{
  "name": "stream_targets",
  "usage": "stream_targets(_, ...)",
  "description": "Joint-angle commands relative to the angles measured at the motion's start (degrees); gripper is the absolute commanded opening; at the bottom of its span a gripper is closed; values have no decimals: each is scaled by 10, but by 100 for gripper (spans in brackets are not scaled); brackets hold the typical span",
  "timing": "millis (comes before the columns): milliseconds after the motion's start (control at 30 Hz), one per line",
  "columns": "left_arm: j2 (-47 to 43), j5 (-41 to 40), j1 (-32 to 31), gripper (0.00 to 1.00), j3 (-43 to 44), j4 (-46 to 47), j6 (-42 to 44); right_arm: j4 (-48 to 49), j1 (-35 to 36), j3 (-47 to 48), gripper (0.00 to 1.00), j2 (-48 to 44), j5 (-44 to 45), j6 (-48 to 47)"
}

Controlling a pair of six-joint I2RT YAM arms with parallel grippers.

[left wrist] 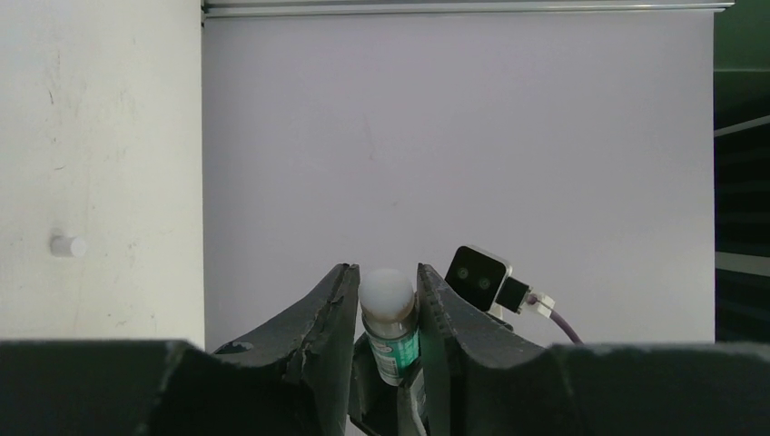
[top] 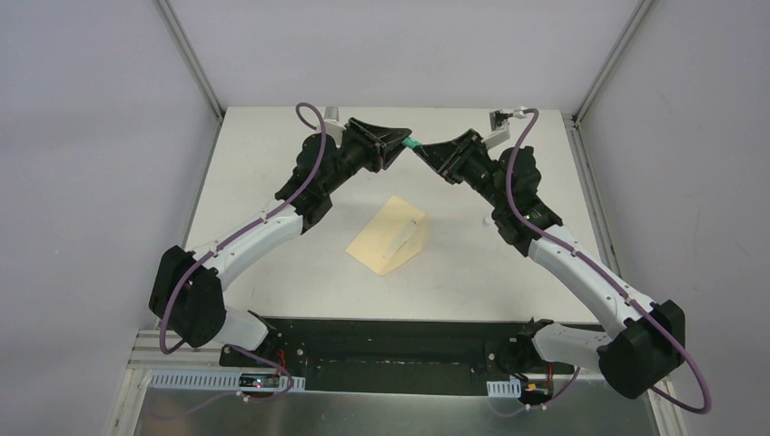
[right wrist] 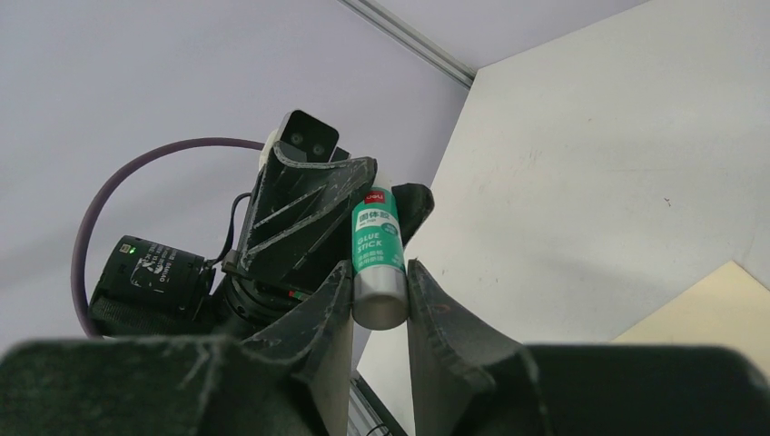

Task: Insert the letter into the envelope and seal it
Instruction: Adjust the solid glue.

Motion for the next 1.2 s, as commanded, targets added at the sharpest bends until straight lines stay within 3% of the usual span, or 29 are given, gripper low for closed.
stream_targets(0, 5, 15, 1, 33, 20, 30, -5, 54, 4, 23, 4, 7, 4, 9)
stream_targets(233, 10, 16, 0, 37, 16, 46, -19, 68, 15, 26, 3, 19, 20, 4)
stream_targets(500, 12, 15, 0, 26, 15, 58, -28, 70, 34, 15, 2, 17, 65, -7)
stream_targets(800, 13, 18, 0, 32, 9, 69, -31, 75, 53, 4, 1, 15, 101, -19)
stream_targets(900, 13, 15, 0, 24, 4, 71, -32, 77, 57, 3, 0, 17, 121, -23)
stream_targets(1000, 13, 17, 0, 7, 2, 72, -31, 74, 59, 2, 3, 19, 124, -25)
stream_targets(1067, 14, 21, 3, 0, 2, 68, -23, 69, 59, 1, 9, 20, 123, -25)
stream_targets(1167, 2, 45, 25, 0, -7, 39, 4, 26, 58, 1, 25, 5, 124, -34)
